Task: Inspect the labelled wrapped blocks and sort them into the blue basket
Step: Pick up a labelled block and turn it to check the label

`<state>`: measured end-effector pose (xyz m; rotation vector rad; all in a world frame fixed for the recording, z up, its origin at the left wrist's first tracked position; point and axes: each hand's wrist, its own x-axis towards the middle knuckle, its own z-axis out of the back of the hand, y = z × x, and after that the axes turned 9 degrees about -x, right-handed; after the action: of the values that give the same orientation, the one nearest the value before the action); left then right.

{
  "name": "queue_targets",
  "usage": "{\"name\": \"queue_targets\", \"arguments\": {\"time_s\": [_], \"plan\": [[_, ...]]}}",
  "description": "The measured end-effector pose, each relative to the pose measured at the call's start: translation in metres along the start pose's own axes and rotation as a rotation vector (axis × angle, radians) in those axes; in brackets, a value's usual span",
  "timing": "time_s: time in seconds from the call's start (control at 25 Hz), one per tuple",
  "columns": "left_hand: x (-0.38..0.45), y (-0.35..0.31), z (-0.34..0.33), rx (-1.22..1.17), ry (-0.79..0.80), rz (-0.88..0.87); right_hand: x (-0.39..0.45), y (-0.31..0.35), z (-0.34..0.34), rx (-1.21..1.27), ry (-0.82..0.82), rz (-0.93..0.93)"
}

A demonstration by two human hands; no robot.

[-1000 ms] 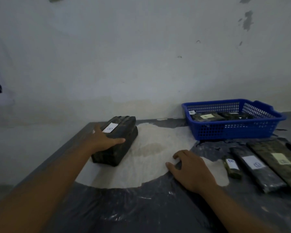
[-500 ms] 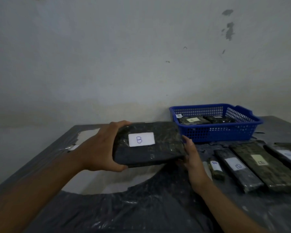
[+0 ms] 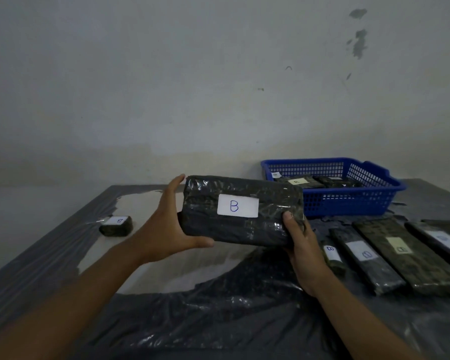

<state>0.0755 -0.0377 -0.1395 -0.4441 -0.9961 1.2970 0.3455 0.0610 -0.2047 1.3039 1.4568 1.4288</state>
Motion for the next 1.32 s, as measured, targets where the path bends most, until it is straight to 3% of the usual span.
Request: {"name": "queue_targets", "arguments": {"time_s": [0.12, 0.28, 0.48, 0.84, 1.32], "plan": [[-0.001, 0.014, -0.018, -0.387, -0.048, 0.136, -0.005, 0.002, -0.003, -0.15, 0.026, 0.044], [-0.002, 0.03, -0.038, -0.504, -0.308, 0.109, -0.006, 0.002, -0.005, -0.269, 0.067, 0.053], [-0.005, 0.04, -0.041, -0.509, -0.351, 0.046, -0.001, 0.004, -0.01, -0.323, 0.025, 0.049], [-0.001, 0.043, -0.04, -0.494, -0.383, 0.033, 0.011, 0.006, -0.037, -0.317, -0.165, 0.24], [0.003, 0.023, -0.044, -0.425, -0.475, 0.109, 0.0, 0.017, -0.052, -0.595, -0.274, 0.372]]}}
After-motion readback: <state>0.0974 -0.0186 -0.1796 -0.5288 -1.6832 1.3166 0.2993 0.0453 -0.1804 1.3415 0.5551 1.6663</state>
